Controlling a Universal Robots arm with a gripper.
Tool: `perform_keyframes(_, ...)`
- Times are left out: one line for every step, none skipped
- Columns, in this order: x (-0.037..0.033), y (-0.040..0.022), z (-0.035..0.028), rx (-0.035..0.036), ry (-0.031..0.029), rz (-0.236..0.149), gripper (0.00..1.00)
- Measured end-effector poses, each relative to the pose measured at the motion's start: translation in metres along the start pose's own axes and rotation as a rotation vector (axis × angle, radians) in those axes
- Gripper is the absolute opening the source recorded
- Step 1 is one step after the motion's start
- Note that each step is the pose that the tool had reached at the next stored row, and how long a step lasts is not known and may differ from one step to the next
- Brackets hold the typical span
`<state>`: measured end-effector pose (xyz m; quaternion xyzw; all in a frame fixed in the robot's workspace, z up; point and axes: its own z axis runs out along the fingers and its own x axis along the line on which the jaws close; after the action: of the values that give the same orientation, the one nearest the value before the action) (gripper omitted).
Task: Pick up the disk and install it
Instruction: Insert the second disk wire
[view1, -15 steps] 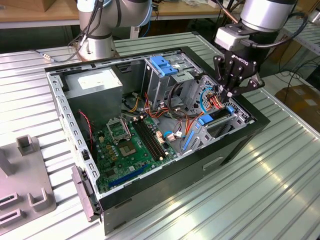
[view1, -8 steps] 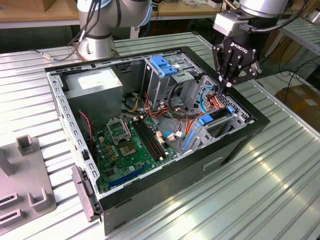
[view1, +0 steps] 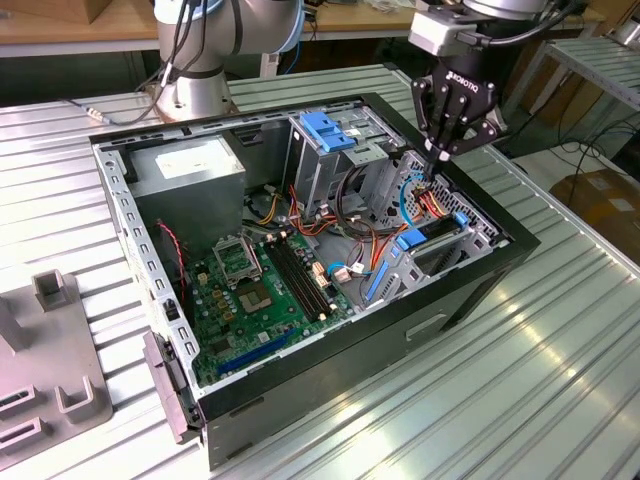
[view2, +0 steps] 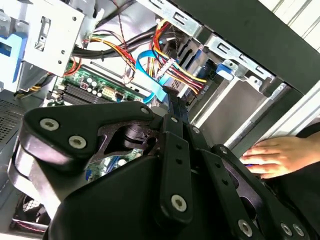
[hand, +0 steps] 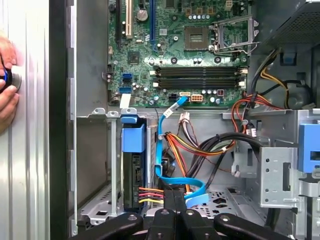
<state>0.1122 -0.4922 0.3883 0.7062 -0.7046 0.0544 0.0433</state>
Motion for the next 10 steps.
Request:
perform_keyframes(-0.0007, 0.0, -0.0002, 0.0, 0.0085, 0.0, 0.1)
perform_keyframes(-0.001, 0.0, -0.0007, -0.0001, 0.0129, 0.0, 0.1)
perform_keyframes(-0.0011, 0.0, -0.0015, -0.0006, 0.0148, 0.0, 0.1)
perform_keyframes(-0.0013, 0.0001, -0.0022, -0.0022, 0.0152, 0.0, 0.1)
perform_keyframes(-0.002, 0.0, -0.0023, -0.0025, 0.0152, -0.001, 0.1)
perform_keyframes(-0.0037, -0.0002, -0.0026, -0.0026, 0.0154, -0.001, 0.1)
perform_keyframes(-0.0051, -0.0002, -0.0027, -0.0025, 0.0153, -0.001, 0.1)
perform_keyframes(-0.0066, -0.0003, -0.003, -0.0026, 0.0153, -0.001, 0.11)
perform_keyframes(-0.008, -0.0004, -0.0029, -0.0026, 0.018, -0.001, 0.16)
perform_keyframes(-0.0103, -0.0006, -0.0024, -0.0026, 0.0245, -0.001, 0.24)
